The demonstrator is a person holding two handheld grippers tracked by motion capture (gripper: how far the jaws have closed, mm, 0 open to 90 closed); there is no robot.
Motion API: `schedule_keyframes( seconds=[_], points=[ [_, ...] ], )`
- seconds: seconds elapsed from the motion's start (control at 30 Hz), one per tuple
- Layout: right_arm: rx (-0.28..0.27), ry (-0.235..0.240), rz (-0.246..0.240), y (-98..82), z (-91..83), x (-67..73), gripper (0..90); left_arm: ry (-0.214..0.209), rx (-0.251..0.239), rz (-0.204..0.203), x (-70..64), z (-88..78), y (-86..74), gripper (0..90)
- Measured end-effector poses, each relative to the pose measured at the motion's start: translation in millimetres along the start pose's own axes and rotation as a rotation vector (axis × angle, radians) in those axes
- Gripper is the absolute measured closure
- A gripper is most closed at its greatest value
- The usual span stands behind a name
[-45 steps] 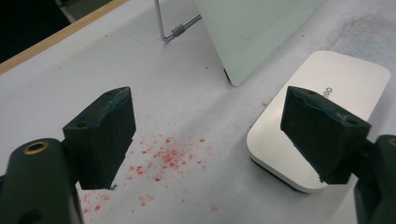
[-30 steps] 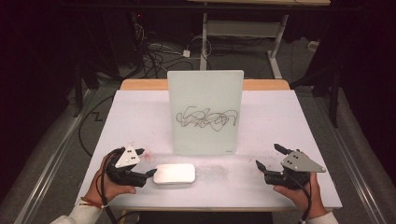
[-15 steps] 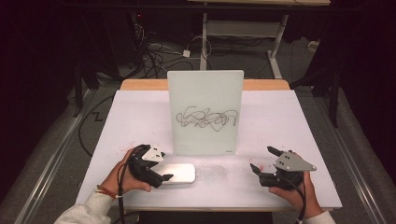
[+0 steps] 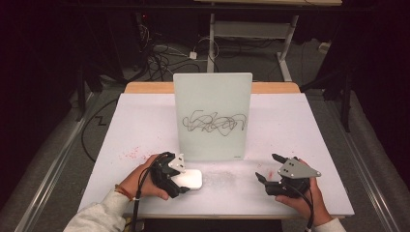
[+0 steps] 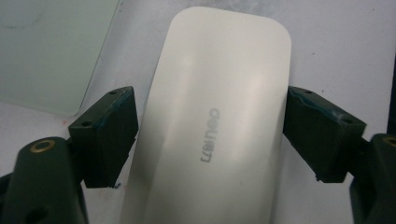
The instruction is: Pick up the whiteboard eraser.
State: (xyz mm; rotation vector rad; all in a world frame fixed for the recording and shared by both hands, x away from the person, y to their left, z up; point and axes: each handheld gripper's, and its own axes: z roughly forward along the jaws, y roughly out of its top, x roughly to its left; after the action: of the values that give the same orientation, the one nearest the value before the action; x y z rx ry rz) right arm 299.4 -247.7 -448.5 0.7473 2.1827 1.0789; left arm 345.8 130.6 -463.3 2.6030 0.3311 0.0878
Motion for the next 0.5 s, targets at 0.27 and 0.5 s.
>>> schedule_keyframes(
  seconds=[0.27,0.5],
  points=[
    [0.013,0.014,-0.002,-0.8,0.7,0.6,21.5,0.029,-0.011,0.046,-2.9,-3.4,0.4,29.0],
    [0.002,0.012,-0.005,-0.3,-0.4,0.2,21.5,0.094,-0.078,0.040,-5.4,-14.4,-1.4,29.1]
  ],
)
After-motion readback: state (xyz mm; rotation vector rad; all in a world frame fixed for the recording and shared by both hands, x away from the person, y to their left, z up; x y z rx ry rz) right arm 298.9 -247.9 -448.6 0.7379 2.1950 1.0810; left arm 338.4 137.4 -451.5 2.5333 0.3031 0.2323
